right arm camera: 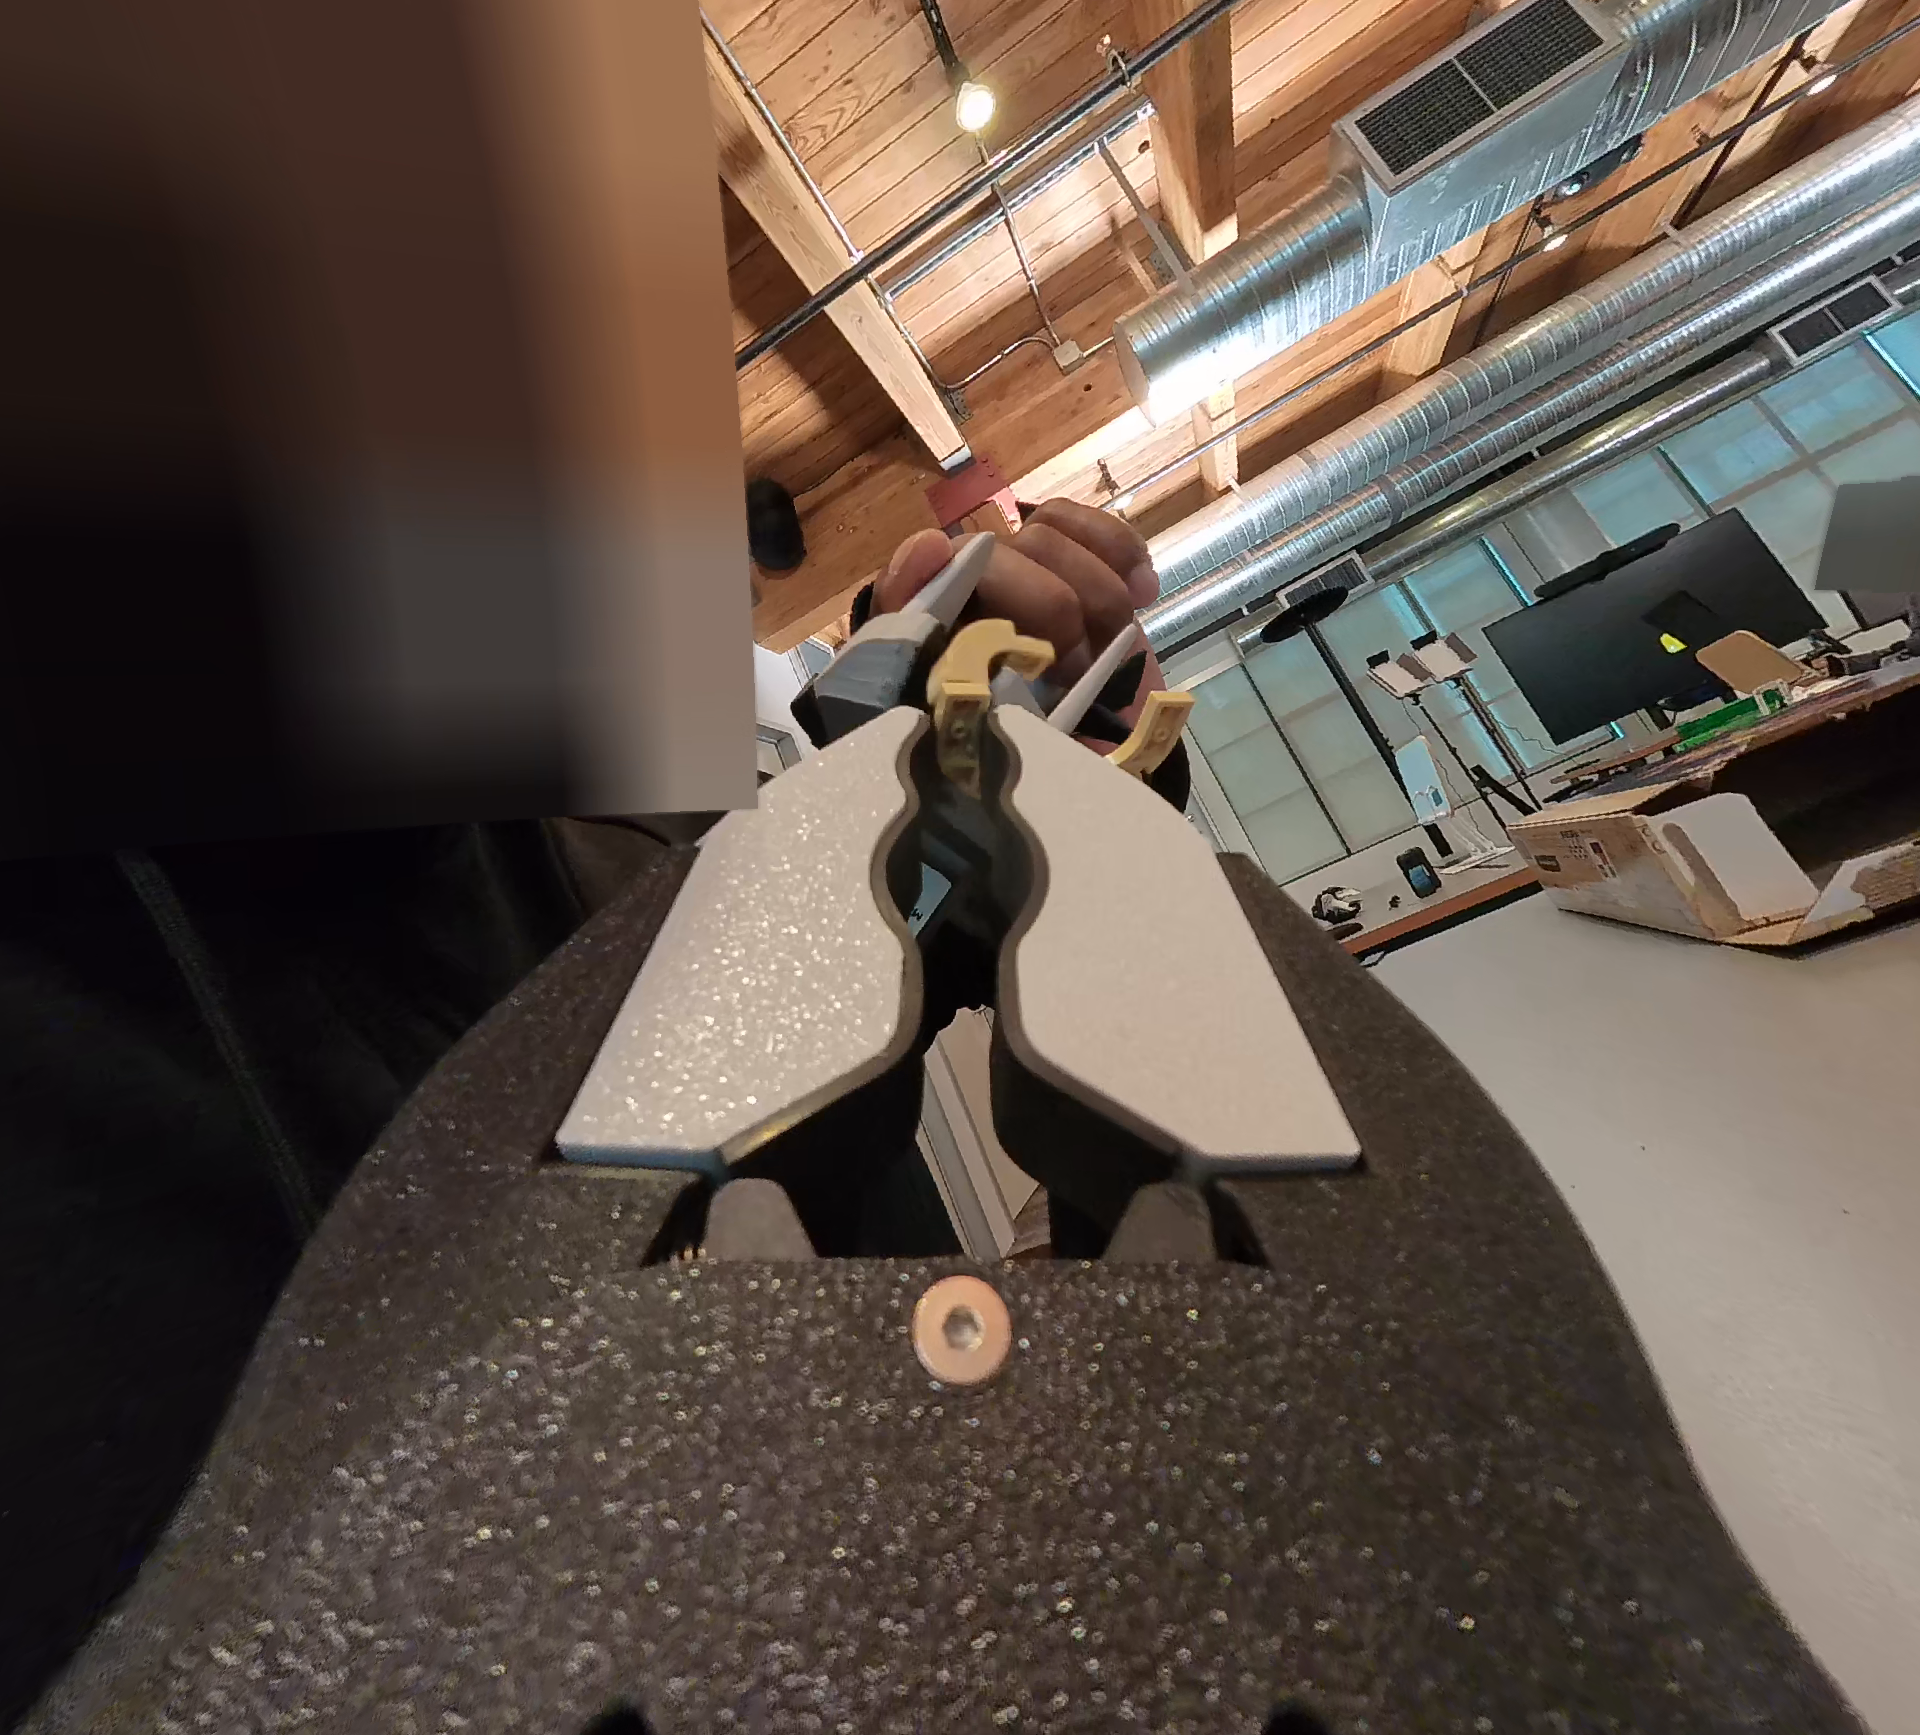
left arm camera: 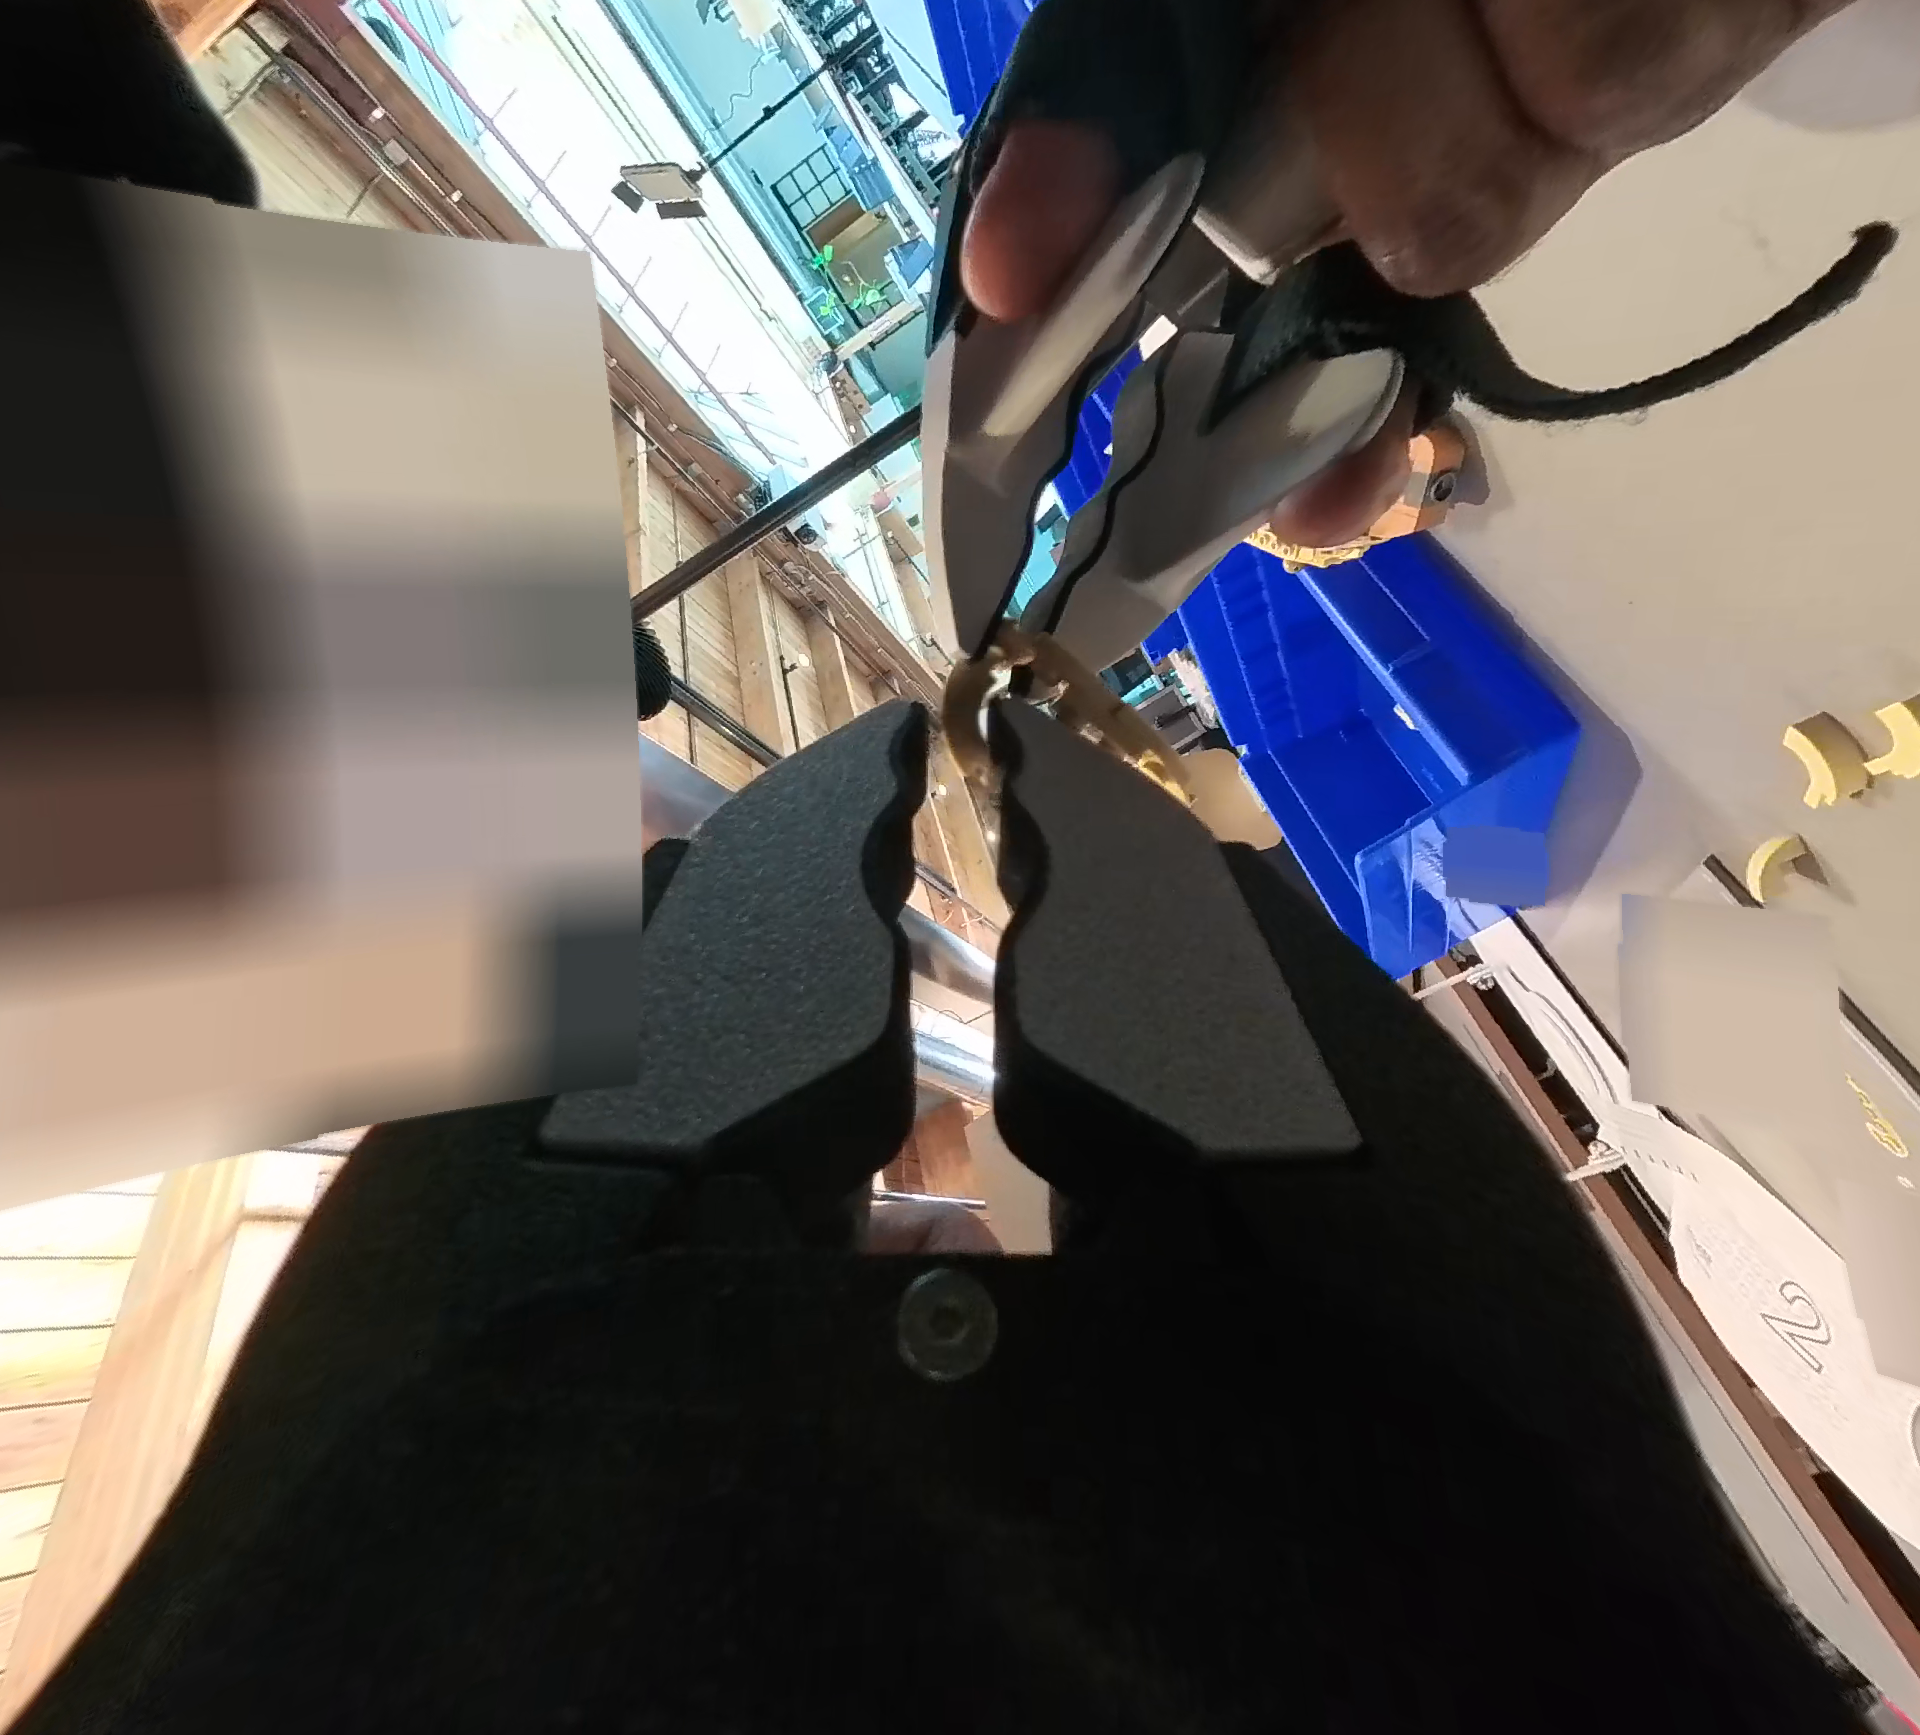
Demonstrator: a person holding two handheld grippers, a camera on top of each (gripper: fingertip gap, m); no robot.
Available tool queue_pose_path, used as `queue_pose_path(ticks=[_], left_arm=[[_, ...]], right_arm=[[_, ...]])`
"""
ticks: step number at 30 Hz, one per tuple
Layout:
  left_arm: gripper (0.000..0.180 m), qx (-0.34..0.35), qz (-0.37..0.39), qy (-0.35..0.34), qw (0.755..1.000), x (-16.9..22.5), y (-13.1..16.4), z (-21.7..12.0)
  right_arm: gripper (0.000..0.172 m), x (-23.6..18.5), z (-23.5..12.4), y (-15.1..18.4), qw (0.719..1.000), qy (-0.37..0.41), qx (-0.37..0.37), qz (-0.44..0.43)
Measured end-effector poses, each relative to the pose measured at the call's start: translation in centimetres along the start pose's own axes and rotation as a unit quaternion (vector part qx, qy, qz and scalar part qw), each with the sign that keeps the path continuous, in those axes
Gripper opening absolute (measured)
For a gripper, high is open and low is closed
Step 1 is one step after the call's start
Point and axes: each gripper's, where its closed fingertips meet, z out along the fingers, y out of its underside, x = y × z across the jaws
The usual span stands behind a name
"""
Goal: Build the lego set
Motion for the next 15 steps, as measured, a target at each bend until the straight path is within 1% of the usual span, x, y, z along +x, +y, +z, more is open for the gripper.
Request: queue_pose_path(ticks=[4,11,13,15], left_arm=[[0.01,0.001,-0.002,0.002,1.0,0.0,0.0,0.0],[0.004,0.0,-0.015,0.007,1.0,0.4,0.1,0.0],[0.004,-0.005,-0.031,0.007,0.999,0.6,0.3,0.0],[0.006,-0.023,-0.082,0.01,0.996,1.1,1.1,0.0]], right_arm=[[0.007,-0.1,0.0,0.0,1.0,-0.002,0.0,-0.002],[0.007,0.0,0.0,0.1,1.0,0.003,-0.003,-0.002],[0.007,0.2,-0.1,0.1,1.0,0.01,-0.004,0.0],[0.007,0.4,-0.4,-0.2,1.0,0.024,-0.005,-0.003]])
